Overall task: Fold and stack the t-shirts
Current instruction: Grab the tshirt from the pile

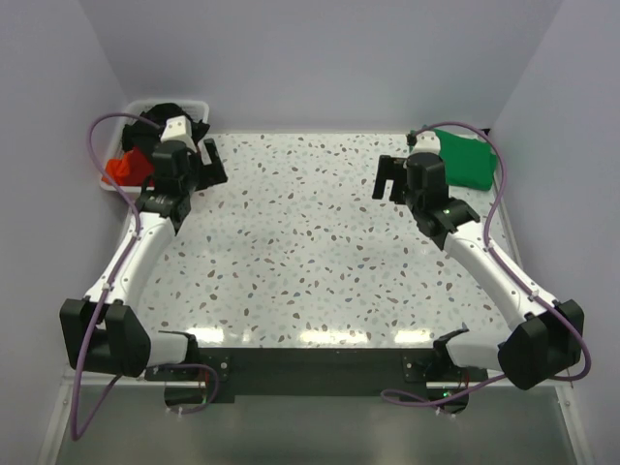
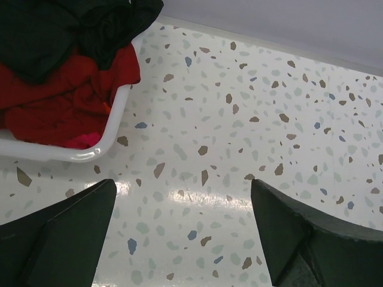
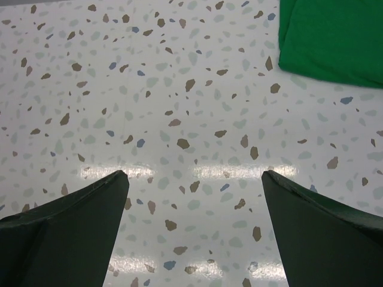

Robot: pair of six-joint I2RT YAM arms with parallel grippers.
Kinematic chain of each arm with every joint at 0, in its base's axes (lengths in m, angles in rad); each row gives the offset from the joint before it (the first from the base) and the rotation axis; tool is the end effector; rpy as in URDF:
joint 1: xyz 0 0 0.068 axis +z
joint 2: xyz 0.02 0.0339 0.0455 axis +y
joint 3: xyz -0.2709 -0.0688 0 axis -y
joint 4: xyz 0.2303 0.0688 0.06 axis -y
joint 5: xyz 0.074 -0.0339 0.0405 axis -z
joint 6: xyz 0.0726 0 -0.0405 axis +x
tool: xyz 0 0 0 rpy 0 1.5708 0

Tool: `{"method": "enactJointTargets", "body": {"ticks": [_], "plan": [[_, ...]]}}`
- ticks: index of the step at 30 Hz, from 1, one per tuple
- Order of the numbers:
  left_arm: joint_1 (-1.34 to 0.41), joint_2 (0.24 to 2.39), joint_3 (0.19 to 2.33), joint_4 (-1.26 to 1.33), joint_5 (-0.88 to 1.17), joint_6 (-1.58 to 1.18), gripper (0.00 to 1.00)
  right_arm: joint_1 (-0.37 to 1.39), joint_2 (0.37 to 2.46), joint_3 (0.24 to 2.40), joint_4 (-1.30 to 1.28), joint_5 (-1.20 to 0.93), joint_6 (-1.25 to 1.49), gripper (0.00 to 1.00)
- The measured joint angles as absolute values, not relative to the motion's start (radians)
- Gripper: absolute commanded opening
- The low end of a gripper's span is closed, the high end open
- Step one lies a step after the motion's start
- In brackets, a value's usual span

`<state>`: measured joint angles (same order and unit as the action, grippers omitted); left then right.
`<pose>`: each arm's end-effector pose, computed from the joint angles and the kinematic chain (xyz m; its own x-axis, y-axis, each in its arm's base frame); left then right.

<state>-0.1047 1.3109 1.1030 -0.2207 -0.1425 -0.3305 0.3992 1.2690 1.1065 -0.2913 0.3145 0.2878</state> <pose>0.3201 -0.0233 0.3259 -0.3828 -0.2828 -0.8795 -0.1578 0.9580 -0.2393 0.2898 0.0979 0.3314 -0.4195 0.1160 -0.9003 0.0059 0.9921 0.1251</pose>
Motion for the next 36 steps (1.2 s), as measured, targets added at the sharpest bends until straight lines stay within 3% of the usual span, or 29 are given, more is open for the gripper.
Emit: {"method": "enactJointTargets", "body": {"ticks": [10, 22, 25, 29, 36], "plan": [[-0.111, 1.34, 1.129, -0.266, -0.212, -0.393, 0.97, 0.399, 1.269, 1.104, -0.292, 0.304, 0.299, 0.99], [-0.032, 1.542, 1.278, -0.332, -0.218, -0.607, 1.0, 0.399, 1.269, 1.093, -0.292, 0.304, 0.321, 0.98], [0.023, 1.587, 1.298, -0.33, -0.208, -0.624, 0.86, 0.399, 1.272, 1.093, -0.291, 0.303, 0.325, 0.98], [0.111, 1.639, 1.299, -0.308, -0.187, -0.638, 0.76, 0.399, 1.285, 1.093, -0.282, 0.299, 0.331, 0.98], [0.189, 1.763, 1.347, -0.246, -0.164, -0.632, 0.73, 0.399, 1.343, 1.093, -0.267, 0.291, 0.345, 0.98]]}}
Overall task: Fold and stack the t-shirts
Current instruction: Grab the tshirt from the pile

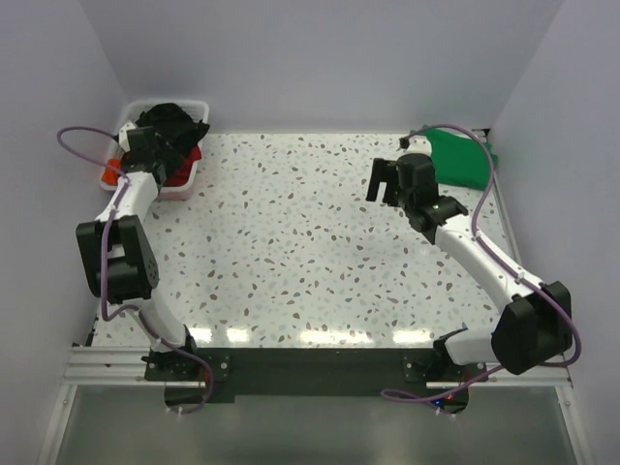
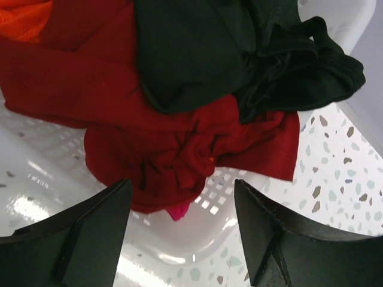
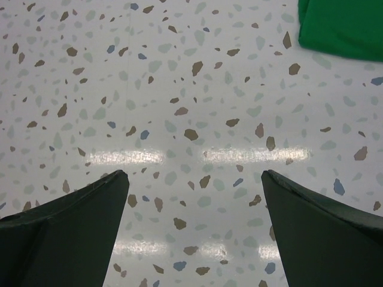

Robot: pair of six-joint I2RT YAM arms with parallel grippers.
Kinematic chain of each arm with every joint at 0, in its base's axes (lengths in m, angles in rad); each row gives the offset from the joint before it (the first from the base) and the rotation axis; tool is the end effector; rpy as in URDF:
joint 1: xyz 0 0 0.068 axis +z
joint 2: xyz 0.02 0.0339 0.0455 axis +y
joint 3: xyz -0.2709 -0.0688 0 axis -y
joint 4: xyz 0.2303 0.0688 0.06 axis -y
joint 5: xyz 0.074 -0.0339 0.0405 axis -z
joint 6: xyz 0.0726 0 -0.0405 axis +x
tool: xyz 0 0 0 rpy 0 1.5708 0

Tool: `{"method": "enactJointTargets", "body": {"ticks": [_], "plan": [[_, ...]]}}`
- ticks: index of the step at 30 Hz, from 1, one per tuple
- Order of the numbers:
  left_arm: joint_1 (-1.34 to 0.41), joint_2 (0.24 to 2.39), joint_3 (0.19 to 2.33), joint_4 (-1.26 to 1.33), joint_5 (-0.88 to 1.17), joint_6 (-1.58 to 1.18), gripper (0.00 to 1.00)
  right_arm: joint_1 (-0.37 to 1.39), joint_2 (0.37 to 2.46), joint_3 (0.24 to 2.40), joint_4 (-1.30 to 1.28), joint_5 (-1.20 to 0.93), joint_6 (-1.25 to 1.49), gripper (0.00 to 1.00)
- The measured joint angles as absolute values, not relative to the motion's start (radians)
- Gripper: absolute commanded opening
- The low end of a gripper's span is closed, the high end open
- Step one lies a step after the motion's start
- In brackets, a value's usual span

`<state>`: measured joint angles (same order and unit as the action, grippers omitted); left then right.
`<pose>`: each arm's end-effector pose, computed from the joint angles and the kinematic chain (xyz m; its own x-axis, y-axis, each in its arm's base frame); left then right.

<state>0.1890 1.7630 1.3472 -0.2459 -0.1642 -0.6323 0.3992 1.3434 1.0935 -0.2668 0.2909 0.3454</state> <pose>0.4118 0.0909 0.2518 -0.3024 -0.6515 -0.6958 -0.6084 0.6939 -0.3852 0.3045 0.1059 0.3077 -0.4766 0.1510 -0.8661 0.0199 0.9867 0.1611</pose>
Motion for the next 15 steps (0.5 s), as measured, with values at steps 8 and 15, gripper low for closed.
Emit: {"method": "enactJointTargets", "body": {"ticks": [8, 15], "plan": [[0.194, 1.858, 1.365, -0.111, -0.186, -0.608, 0.68, 0.399, 1.403, 1.093, -0.228, 0.268, 0.36, 0.98], [0.194, 1.868, 1.365, 0.012, -0.251, -0.608, 0.67, 0.399, 1.482, 1.094, -0.209, 0.245, 0.361, 0.96]]}}
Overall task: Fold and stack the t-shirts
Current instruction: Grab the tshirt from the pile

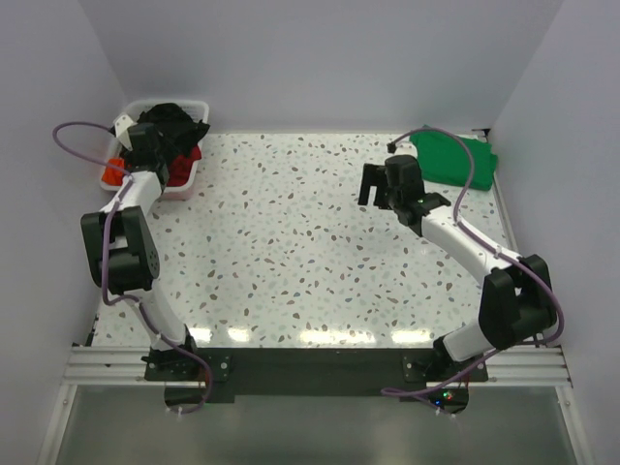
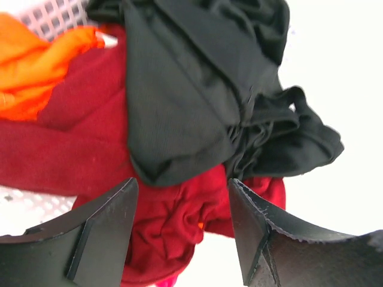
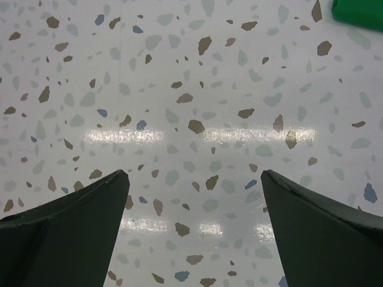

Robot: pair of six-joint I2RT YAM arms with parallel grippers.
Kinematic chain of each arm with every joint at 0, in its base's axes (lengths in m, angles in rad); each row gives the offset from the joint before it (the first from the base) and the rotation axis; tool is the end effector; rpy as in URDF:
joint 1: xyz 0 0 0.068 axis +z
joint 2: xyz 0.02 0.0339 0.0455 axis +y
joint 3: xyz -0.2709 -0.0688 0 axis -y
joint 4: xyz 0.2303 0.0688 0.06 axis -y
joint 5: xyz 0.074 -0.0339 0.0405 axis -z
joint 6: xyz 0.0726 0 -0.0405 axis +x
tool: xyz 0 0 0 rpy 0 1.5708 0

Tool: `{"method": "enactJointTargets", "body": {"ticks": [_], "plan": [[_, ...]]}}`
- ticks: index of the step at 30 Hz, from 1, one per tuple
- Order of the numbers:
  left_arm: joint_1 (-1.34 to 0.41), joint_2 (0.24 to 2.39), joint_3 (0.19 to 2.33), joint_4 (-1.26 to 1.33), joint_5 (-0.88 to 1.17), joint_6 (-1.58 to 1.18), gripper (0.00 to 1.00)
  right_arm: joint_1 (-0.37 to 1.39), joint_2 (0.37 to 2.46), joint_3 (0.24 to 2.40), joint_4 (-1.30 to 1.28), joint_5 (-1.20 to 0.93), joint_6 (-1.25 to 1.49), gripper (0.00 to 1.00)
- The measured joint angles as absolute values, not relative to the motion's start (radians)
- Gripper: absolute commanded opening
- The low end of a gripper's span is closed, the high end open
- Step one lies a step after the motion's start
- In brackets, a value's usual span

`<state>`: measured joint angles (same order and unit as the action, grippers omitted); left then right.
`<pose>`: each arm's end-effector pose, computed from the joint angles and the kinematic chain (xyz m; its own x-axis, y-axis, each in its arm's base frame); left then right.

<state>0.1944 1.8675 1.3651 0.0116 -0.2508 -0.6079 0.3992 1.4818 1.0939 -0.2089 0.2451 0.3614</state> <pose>0.4451 0.1060 0.2462 -0.1501 -0.5934 -0.7908 -0.5940 0.6935 -0.4077 0.3305 0.1203 0.2706 -0.5523 0.1393 -0.8219 0.0034 0.9863 0.1649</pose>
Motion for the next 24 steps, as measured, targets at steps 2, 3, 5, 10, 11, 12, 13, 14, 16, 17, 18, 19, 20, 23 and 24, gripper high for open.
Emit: {"method": "enactJointTargets", "body": {"ticks": [2, 3, 5, 10, 11, 12, 13, 14, 16, 17, 18, 19, 20, 23, 24], "plan": [[0.194, 1.868, 1.365, 0.034, -0.26, -0.607, 0.66, 0.399, 1.5, 1.094, -0.208, 0.242, 0.365, 0.97], [0.194, 1.868, 1.365, 0.039, -0.264, -0.606, 0.65, 0.399, 1.507, 1.094, -0.208, 0.241, 0.367, 0.97], [0.194, 1.873, 1.375, 0.039, -0.271, -0.605, 0.64, 0.399, 1.515, 1.094, -0.207, 0.24, 0.369, 0.97], [0.194, 1.916, 1.411, 0.047, -0.274, -0.606, 0.62, 0.399, 1.517, 1.096, -0.2, 0.241, 0.374, 0.96], [0.194, 1.924, 1.412, 0.047, -0.274, -0.606, 0.62, 0.399, 1.517, 1.096, -0.197, 0.241, 0.374, 0.97], [0.194, 1.934, 1.416, 0.046, -0.275, -0.606, 0.62, 0.399, 1.517, 1.096, -0.195, 0.241, 0.374, 0.97], [0.194, 1.947, 1.425, 0.044, -0.276, -0.606, 0.62, 0.399, 1.517, 1.096, -0.194, 0.241, 0.374, 0.97], [0.194, 1.958, 1.434, 0.043, -0.276, -0.606, 0.62, 0.399, 1.518, 1.096, -0.194, 0.242, 0.374, 0.97], [0.194, 1.985, 1.456, 0.043, -0.277, -0.607, 0.61, 0.399, 1.519, 1.097, -0.194, 0.243, 0.374, 0.96], [0.194, 1.996, 1.464, 0.042, -0.277, -0.607, 0.61, 0.399, 1.521, 1.1, -0.194, 0.243, 0.374, 0.96], [0.194, 2.005, 1.471, 0.041, -0.277, -0.607, 0.6, 0.399, 1.525, 1.103, -0.194, 0.244, 0.374, 0.96], [0.194, 2.013, 1.48, 0.04, -0.277, -0.608, 0.56, 0.399, 1.53, 1.108, -0.193, 0.244, 0.374, 0.96], [0.194, 2.021, 1.487, 0.04, -0.277, -0.608, 0.51, 0.399, 1.534, 1.113, -0.193, 0.244, 0.374, 0.96], [0.194, 2.04, 1.501, 0.041, -0.277, -0.61, 0.2, 0.399, 1.552, 1.121, -0.192, 0.244, 0.374, 0.96], [0.194, 2.043, 1.502, 0.043, -0.276, -0.616, 0.09, 0.399, 1.554, 1.121, -0.193, 0.244, 0.374, 0.96]]}}
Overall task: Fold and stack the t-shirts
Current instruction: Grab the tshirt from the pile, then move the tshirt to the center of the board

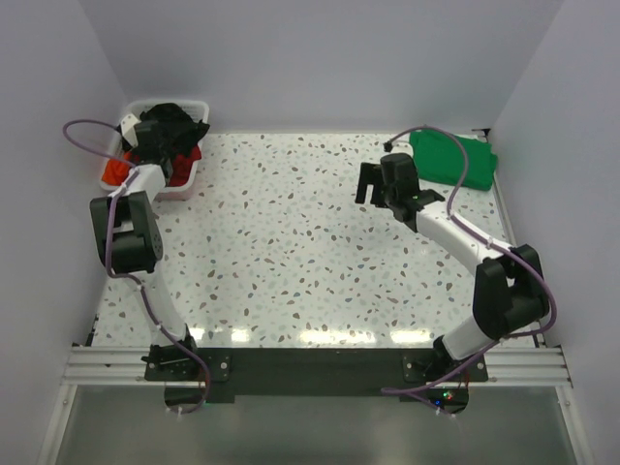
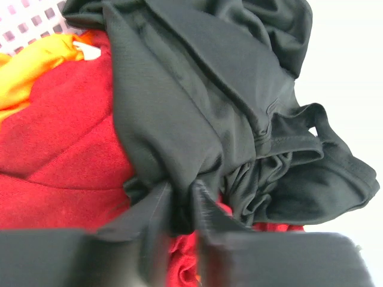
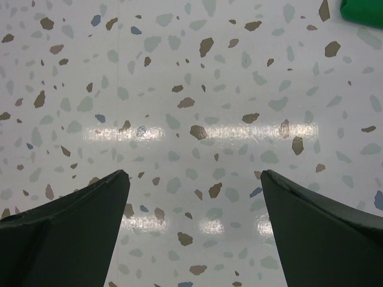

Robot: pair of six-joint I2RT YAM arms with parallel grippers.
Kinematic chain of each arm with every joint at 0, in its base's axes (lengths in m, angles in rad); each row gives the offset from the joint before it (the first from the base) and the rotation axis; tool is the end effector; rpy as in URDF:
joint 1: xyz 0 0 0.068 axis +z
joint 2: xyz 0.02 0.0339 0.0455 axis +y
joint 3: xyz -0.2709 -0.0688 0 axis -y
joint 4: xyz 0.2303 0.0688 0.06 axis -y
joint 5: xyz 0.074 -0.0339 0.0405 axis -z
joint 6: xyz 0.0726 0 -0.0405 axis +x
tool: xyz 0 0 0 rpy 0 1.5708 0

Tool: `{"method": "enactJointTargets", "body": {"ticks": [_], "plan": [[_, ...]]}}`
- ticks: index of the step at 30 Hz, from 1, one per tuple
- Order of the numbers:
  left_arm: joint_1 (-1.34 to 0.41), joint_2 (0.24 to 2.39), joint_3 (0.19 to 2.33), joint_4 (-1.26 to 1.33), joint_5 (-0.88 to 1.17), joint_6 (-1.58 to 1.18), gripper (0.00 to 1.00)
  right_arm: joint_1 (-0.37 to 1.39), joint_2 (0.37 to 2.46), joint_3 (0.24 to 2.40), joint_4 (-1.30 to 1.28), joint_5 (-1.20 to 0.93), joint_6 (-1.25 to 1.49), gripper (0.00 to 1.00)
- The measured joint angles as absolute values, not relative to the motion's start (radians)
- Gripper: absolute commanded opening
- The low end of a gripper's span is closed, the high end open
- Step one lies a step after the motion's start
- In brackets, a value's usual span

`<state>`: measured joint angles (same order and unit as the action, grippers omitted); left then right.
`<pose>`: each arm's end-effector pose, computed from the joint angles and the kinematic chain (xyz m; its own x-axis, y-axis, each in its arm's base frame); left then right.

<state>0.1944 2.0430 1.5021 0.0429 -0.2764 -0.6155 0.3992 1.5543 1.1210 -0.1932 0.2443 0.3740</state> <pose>0.4847 0.1156 0.2189 -0.1395 -0.5936 -0.7926 -0.6144 0.6796 -0.4008 0.3447 0.1264 0.2574 -0.5747 0.1423 -0.8059 0.0143 0.9864 0.1639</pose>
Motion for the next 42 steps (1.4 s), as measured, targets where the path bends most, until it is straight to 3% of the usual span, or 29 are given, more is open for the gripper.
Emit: {"method": "enactJointTargets", "body": {"ticks": [1, 12, 27, 35, 42], "plan": [[0.194, 2.046, 1.502, 0.044, -0.274, -0.615, 0.0, 0.399, 1.557, 1.122, -0.194, 0.245, 0.374, 0.96], [0.194, 2.037, 1.497, 0.044, -0.258, -0.609, 0.0, 0.399, 1.56, 1.125, -0.194, 0.248, 0.383, 0.95], [0.161, 1.681, 1.426, 0.024, -0.208, -0.586, 0.0, 0.399, 1.56, 1.138, -0.207, 0.245, 0.424, 0.93], [-0.035, 1.569, 1.432, -0.06, -0.202, -0.513, 0.0, 0.399, 1.52, 1.234, -0.294, 0.281, 0.431, 0.93], [-0.161, 1.475, 1.611, -0.175, -0.085, -0.46, 0.0, 0.399, 1.42, 1.328, -0.411, 0.358, 0.466, 0.93]]}}
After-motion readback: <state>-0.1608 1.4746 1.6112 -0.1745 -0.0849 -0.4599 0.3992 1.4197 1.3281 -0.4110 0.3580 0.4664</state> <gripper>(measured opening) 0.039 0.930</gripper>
